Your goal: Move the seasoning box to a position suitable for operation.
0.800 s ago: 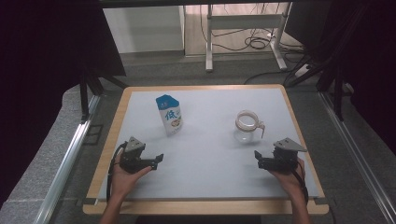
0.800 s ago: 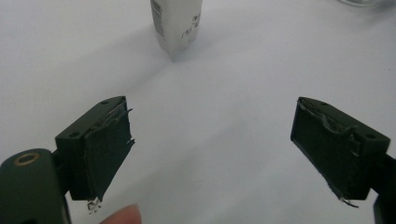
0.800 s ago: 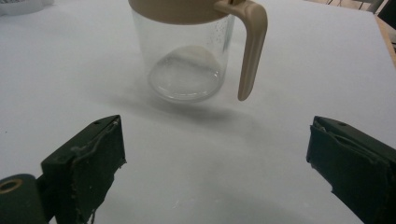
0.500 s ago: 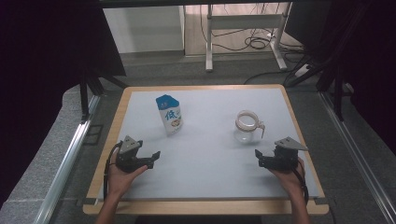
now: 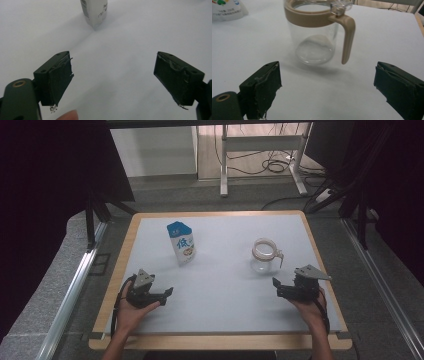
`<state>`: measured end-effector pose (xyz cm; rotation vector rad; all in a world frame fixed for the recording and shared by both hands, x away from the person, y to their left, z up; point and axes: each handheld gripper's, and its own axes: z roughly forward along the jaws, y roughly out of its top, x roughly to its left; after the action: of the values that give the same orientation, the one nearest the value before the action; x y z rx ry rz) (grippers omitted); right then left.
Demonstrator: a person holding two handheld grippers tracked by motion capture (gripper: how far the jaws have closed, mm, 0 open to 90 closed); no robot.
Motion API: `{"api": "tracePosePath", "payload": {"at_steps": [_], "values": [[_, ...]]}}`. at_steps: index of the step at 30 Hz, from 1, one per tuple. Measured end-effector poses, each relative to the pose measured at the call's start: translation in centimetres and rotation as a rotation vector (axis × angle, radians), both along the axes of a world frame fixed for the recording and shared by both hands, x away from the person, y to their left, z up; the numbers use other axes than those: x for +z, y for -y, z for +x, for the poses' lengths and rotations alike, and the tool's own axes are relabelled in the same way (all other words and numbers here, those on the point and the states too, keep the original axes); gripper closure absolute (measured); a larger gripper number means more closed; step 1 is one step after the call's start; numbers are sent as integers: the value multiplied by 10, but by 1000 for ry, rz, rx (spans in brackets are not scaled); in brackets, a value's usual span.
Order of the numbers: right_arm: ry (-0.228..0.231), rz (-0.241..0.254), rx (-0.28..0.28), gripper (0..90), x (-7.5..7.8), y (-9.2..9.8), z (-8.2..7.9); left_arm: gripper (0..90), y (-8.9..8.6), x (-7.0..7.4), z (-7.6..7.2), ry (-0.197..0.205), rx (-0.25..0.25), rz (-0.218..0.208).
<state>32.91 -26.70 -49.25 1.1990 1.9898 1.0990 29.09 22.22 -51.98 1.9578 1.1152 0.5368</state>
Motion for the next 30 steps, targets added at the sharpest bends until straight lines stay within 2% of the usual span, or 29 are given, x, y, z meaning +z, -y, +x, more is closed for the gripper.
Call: {"api": "tracePosePath", "payload": {"at_steps": [2, 6, 7, 8, 9, 13, 14, 15, 20, 26, 30], "values": [[8, -15, 6, 79, 1, -4, -2, 129, 1, 2, 0, -2, -4, -18], [10, -9, 24, 78, 4, -10, -3, 115, 4, 2, -1, -19, -8, -13], [11, -13, 21, 70, 7, -15, -1, 116, 4, 0, -2, -43, 4, -15], [11, -13, 21, 70, 7, -15, -1, 118, 4, 0, -2, -43, 4, -15], [14, -7, 29, 53, 10, -17, 2, 120, 2, -1, -3, -57, 15, -30], [30, 13, 31, 31, 24, -21, 14, 123, -2, -1, -2, -65, 25, -48], [30, 13, 31, 31, 24, -21, 14, 123, -2, -1, -2, -65, 25, -48], [34, 19, 40, 27, 32, -25, 20, 123, -3, -1, -1, -63, 29, -51], [41, 23, 64, 25, 51, -33, 35, 123, -4, -4, 1, -60, 35, -45], [11, 21, 82, 27, 57, -41, 56, 124, 0, -6, 1, -69, 11, -32], [-8, -2, 90, 27, 57, -45, 70, 129, 1, -6, 1, -70, 4, -43]]}}
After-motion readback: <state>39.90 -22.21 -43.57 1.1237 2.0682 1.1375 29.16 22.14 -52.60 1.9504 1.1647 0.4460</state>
